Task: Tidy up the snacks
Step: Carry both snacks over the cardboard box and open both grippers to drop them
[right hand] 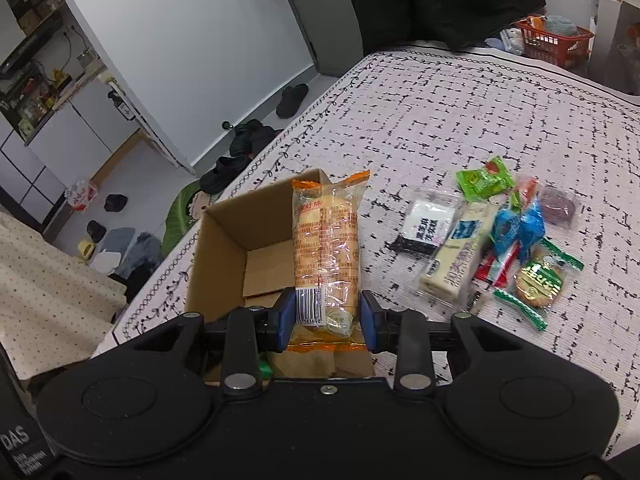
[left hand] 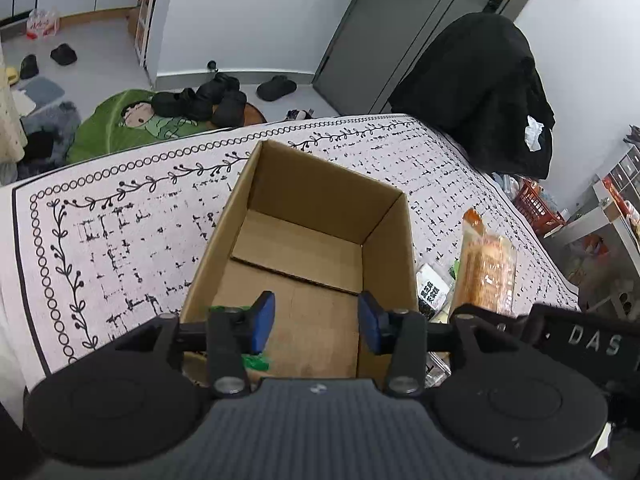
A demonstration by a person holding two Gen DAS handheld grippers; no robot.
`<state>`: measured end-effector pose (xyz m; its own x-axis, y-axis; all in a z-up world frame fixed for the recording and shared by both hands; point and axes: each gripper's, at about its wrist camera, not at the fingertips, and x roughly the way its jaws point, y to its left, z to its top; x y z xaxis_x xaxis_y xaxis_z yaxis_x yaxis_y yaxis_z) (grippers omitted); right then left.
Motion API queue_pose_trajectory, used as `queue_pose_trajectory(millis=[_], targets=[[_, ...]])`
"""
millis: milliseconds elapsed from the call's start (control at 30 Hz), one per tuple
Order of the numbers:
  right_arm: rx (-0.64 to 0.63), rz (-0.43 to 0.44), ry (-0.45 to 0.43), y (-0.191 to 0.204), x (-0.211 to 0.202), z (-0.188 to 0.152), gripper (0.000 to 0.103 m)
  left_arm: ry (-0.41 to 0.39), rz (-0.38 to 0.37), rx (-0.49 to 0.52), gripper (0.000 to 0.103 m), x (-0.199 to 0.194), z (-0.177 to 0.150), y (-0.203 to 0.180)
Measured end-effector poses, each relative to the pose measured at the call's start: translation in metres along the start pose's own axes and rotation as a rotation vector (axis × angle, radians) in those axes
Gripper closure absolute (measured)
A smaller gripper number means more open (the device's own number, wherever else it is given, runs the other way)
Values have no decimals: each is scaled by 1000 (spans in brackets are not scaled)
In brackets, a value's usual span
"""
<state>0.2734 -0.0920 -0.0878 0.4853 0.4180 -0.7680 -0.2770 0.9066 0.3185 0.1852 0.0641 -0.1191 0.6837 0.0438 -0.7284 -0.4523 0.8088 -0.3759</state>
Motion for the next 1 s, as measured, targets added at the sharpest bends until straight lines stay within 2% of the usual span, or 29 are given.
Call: queue_pose_trajectory(millis=[167,333,433,500,567,733,833,933,1000], targets=[[-9,58,14,8,-1,7,68,-13,3,-16,40,-3,1,2],[-16,44,-7,9,-5,7,42,-11,15,-22,29,-3,1,1],[6,24,-8,0,-8,7,41,-7,16,-20,21,-2,0,-1],[17,9,-9,-9,-11,7,40,-6,6,-21,18,-3,-1,-3],[28,-4,-15,-16,-14,5,33,-5,-8,-21,16,-3,-3,-6],[55,-35,-36,-41,-25,2,26,-27,3,23,9,-7,-8,-18],[71,-55,-52,-54,-31,0,18,-45,1,52,6,-12,-12,-29],[79,-66,-62,-67,-37,-2,18,-66,5,86,0,-16,-16,-40],[86,-66,-68,-75,-40,-3,15,-80,-1,102,0,-18,-19,-47]])
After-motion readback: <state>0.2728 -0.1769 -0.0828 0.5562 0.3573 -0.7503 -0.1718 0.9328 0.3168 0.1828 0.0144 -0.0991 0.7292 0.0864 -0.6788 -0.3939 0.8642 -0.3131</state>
